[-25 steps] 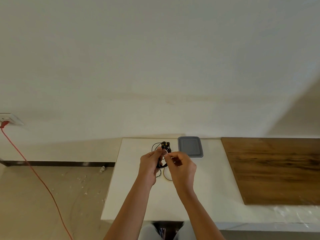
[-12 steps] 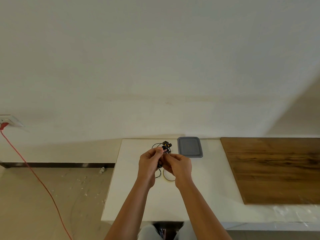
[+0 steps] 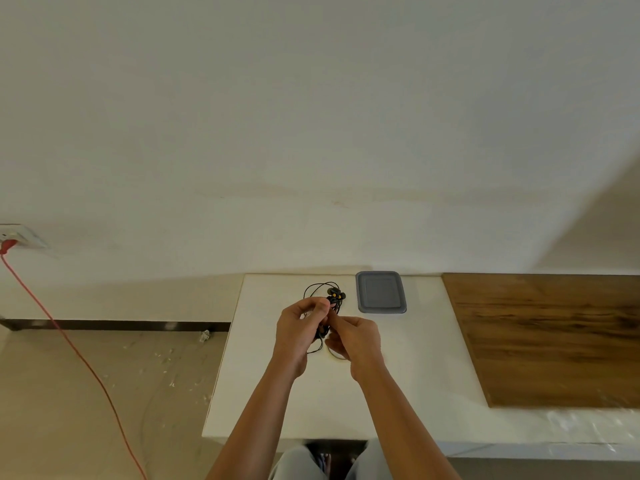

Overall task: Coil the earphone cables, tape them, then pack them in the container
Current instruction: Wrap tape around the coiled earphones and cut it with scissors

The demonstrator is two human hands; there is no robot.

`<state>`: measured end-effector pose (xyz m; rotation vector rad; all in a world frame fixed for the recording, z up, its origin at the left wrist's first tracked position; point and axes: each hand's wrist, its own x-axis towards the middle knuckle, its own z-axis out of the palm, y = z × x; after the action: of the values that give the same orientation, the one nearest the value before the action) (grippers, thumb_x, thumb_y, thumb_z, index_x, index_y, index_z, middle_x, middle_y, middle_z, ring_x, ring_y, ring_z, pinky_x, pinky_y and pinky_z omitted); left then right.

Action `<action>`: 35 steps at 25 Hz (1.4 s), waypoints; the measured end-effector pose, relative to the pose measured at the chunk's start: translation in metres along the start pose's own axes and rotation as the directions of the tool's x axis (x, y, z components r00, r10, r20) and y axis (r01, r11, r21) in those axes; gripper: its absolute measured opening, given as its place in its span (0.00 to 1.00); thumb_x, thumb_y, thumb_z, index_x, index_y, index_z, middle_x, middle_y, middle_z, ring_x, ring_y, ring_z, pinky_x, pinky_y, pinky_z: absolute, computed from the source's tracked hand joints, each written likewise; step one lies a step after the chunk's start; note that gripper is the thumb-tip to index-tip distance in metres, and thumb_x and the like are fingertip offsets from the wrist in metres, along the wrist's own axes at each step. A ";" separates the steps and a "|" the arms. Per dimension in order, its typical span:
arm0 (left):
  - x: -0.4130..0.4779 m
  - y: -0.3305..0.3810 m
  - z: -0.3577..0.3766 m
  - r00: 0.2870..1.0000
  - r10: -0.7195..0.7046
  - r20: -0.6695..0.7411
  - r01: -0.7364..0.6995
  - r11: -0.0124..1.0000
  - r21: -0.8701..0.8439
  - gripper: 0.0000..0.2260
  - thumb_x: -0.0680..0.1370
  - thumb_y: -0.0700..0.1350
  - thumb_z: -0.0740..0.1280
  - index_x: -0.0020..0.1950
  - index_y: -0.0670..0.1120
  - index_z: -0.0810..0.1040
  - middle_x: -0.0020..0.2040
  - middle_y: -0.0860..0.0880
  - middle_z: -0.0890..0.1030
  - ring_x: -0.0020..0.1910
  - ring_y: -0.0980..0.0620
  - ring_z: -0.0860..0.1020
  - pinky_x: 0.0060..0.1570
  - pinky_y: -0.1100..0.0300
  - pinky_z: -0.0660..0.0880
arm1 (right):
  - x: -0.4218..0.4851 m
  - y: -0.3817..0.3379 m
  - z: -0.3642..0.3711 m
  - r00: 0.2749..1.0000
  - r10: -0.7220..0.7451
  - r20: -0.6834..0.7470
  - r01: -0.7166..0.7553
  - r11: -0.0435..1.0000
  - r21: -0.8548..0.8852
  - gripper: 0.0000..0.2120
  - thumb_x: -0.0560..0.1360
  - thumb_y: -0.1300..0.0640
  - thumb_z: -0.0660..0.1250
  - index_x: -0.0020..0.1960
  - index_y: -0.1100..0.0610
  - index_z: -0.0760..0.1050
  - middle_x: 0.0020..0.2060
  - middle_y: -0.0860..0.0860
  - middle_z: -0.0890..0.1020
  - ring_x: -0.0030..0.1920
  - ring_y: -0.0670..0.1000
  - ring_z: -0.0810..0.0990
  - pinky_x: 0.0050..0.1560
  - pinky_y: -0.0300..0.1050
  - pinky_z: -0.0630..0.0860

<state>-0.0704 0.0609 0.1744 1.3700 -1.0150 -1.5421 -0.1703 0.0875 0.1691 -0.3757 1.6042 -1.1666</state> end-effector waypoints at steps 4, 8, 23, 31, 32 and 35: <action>-0.001 -0.007 -0.002 1.000 -0.001 -0.005 0.001 0.999 0.050 0.03 0.76 0.47 0.71 0.44 0.50 0.85 0.34 0.52 0.81 0.36 0.51 0.78 0.40 0.58 0.75 | 0.005 0.003 -0.001 1.000 0.018 -0.026 -0.020 0.994 -0.105 0.11 0.70 0.54 0.75 0.35 0.61 0.80 0.29 0.54 0.81 0.25 0.48 0.79 0.27 0.35 0.76; -0.002 -0.011 -0.001 0.999 0.023 -0.030 -0.021 0.997 0.068 0.04 0.76 0.47 0.71 0.42 0.52 0.84 0.38 0.54 0.83 0.38 0.53 0.81 0.38 0.62 0.76 | 0.004 0.005 -0.002 0.999 -0.022 -0.050 0.015 0.991 -0.131 0.11 0.70 0.55 0.75 0.33 0.60 0.80 0.27 0.54 0.81 0.24 0.46 0.79 0.25 0.33 0.74; -0.006 -0.014 -0.009 0.967 0.224 0.119 -0.252 0.898 0.360 0.09 0.79 0.50 0.65 0.46 0.66 0.76 0.54 0.53 0.73 0.49 0.50 0.79 0.45 0.65 0.78 | 0.004 0.000 -0.009 0.903 0.297 0.311 -0.400 0.843 0.358 0.04 0.73 0.61 0.71 0.45 0.62 0.81 0.35 0.56 0.84 0.39 0.51 0.80 0.46 0.42 0.77; 0.000 -0.011 -0.014 0.969 0.071 0.236 -0.169 0.889 0.425 0.08 0.80 0.47 0.62 0.51 0.59 0.77 0.46 0.51 0.81 0.37 0.59 0.80 0.43 0.62 0.78 | 0.008 0.015 -0.009 0.898 0.242 0.368 -0.386 0.836 0.391 0.07 0.75 0.59 0.69 0.47 0.62 0.82 0.36 0.53 0.83 0.34 0.46 0.77 0.44 0.39 0.75; 0.000 -0.012 -0.015 0.970 0.029 0.240 -0.131 0.897 0.422 0.08 0.80 0.46 0.62 0.52 0.60 0.77 0.46 0.50 0.81 0.35 0.58 0.79 0.42 0.62 0.78 | 0.008 0.015 -0.010 0.901 0.231 0.368 -0.372 0.848 0.377 0.07 0.75 0.58 0.69 0.48 0.62 0.82 0.37 0.53 0.84 0.34 0.46 0.78 0.45 0.39 0.75; 0.001 -0.015 -0.016 0.969 -0.034 0.243 -0.070 0.911 0.408 0.08 0.79 0.47 0.63 0.52 0.61 0.76 0.49 0.48 0.82 0.31 0.59 0.78 0.39 0.65 0.76 | 0.009 0.017 -0.012 0.912 0.210 0.353 -0.334 0.879 0.341 0.08 0.76 0.59 0.68 0.50 0.63 0.81 0.39 0.54 0.84 0.35 0.46 0.78 0.45 0.39 0.74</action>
<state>-0.0551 0.0644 0.1589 1.4649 -1.5767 -1.5664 -0.1789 0.0946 0.1496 -0.0524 1.0750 -1.1153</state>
